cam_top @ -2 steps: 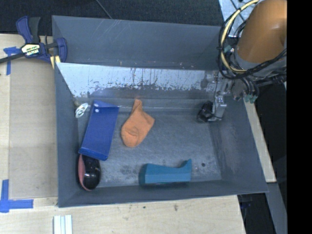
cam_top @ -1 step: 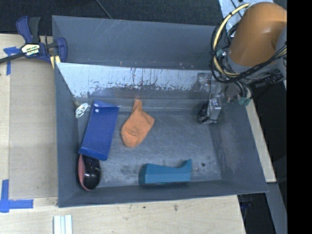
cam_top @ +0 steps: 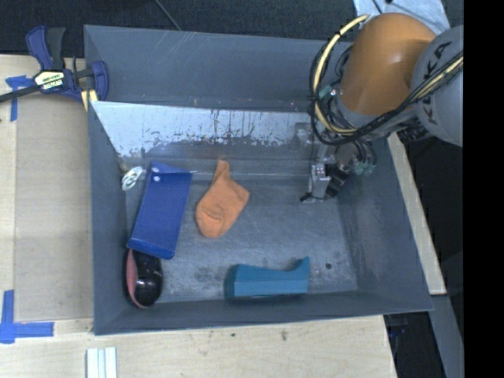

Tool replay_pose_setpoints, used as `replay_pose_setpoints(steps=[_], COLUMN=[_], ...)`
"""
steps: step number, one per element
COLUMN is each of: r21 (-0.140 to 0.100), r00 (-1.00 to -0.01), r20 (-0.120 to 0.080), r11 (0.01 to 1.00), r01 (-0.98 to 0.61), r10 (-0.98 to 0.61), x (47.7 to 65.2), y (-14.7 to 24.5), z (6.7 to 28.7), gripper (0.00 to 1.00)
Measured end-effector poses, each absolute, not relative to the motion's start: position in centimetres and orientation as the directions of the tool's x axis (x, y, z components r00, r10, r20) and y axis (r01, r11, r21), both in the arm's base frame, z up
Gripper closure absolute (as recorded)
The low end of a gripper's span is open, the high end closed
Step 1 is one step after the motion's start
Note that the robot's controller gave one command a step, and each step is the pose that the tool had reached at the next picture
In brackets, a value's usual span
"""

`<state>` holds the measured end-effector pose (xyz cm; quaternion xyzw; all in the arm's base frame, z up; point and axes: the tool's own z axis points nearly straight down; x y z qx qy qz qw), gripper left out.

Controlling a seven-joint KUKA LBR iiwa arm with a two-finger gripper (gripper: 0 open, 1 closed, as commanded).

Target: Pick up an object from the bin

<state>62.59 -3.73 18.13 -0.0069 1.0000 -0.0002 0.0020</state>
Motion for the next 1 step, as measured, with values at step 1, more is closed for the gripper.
replay_pose_setpoints(steps=[1], r21=[0.001], r00=[-1.0], r20=[-0.003], r11=[1.0], r01=[0.021], r10=[0.021], x=[59.19], y=[-1.38], z=[17.19], gripper=[0.0])
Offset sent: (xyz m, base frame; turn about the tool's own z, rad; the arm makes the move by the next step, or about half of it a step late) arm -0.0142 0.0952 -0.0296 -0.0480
